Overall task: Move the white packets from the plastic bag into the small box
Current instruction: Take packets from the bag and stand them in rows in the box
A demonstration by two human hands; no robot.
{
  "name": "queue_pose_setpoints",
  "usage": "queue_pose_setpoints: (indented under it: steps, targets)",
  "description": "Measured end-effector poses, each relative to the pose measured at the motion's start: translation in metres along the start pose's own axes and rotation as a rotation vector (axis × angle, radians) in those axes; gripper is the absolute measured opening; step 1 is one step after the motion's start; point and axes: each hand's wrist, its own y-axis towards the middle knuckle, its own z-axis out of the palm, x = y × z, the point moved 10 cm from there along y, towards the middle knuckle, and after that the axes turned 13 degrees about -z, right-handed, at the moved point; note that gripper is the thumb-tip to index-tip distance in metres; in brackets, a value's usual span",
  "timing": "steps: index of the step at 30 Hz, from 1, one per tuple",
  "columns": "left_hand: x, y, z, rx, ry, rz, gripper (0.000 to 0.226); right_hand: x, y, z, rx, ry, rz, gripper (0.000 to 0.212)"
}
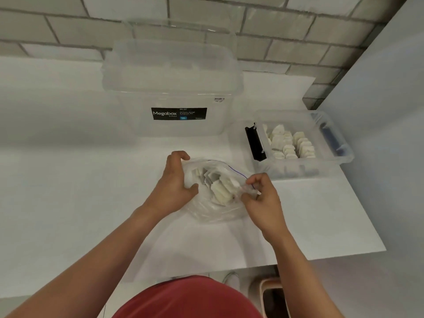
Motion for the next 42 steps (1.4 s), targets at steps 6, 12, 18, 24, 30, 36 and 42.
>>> queue_pose_setpoints:
  steps: [6, 12, 18, 24, 30, 36, 42]
  targets:
    - [-0.009, -0.011, -0.03, -0.05, 0.066, 0.236, 0.052, 0.015, 0.0, 0.018, 0.068, 0.049, -0.117, 0.039]
    - [0.007, -0.009, -0.007, 0.097, 0.249, 0.213, 0.053, 0.028, -0.003, 0.021, -0.012, -0.483, -0.264, 0.056]
    - [-0.003, -0.009, 0.001, 0.175, 0.292, 0.195, 0.094, 0.051, -0.019, 0.022, -0.124, -0.889, -0.451, 0.058]
    - [-0.007, -0.003, 0.01, 0.17, 0.306, 0.222, 0.093, 0.088, -0.034, 0.063, -0.015, -0.676, -0.766, 0.024]
    - [0.001, -0.004, 0.027, 0.207, 0.323, 0.177, 0.097, 0.052, 0.012, 0.068, 0.055, -0.725, -0.482, 0.027]
    - [-0.003, -0.007, 0.04, 0.269, 0.336, 0.13, 0.103, 0.043, 0.044, 0.061, 0.037, -0.946, -0.335, 0.017]
    - [-0.003, -0.004, 0.045, 0.307, 0.361, 0.12, 0.104, 0.037, 0.048, 0.059, 0.074, -1.019, -0.265, 0.019]
